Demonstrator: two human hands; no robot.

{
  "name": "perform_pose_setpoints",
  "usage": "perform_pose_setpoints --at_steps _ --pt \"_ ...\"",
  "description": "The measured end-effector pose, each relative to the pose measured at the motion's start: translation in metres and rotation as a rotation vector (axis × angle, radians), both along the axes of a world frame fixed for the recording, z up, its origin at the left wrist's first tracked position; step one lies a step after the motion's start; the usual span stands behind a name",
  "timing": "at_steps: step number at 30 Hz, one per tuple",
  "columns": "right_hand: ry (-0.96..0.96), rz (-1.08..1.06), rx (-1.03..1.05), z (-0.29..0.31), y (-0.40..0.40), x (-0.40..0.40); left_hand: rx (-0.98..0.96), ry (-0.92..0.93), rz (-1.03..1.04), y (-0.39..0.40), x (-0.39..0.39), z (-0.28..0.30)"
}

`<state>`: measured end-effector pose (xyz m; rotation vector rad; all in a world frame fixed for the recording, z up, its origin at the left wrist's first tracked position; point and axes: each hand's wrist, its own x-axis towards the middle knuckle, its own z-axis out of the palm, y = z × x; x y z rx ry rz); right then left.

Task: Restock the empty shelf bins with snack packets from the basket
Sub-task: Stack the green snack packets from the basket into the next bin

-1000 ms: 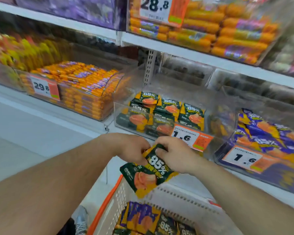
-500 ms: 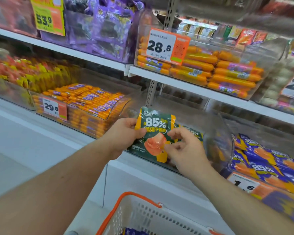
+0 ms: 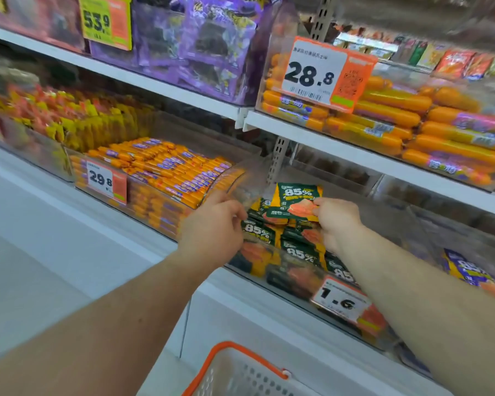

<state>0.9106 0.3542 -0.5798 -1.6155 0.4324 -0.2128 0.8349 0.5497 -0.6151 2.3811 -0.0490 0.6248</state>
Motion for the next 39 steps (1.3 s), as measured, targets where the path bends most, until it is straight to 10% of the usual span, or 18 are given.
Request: perform_pose_setpoints --at_steps 5,17,30,35,39 --pt "0.117 0.105 -0.081 -0.011 0.015 0.038 0.013 -0.048 0.015 -0.002 0.004 -0.003" --pt "0.224 0.421 -1.012 -0.027 0.021 0.048 0.045 -0.157 -0.007 -0.004 0.012 -0.014" --pt "0.234 0.569 -1.167 -0.017 0.017 0.032 0.023 -0.131 -0.065 -0.005 -0.014 0.003" --pt "-0.045 0.4 -1.121 -0.001 0.02 -0.002 0.225 0.131 -0.303 -0.012 -0.029 0.003" --pt "-0.833 0.237 -1.307 -0.015 0.025 -0.064 0.453 0.704 -0.594 -0.017 -0.037 -0.015"
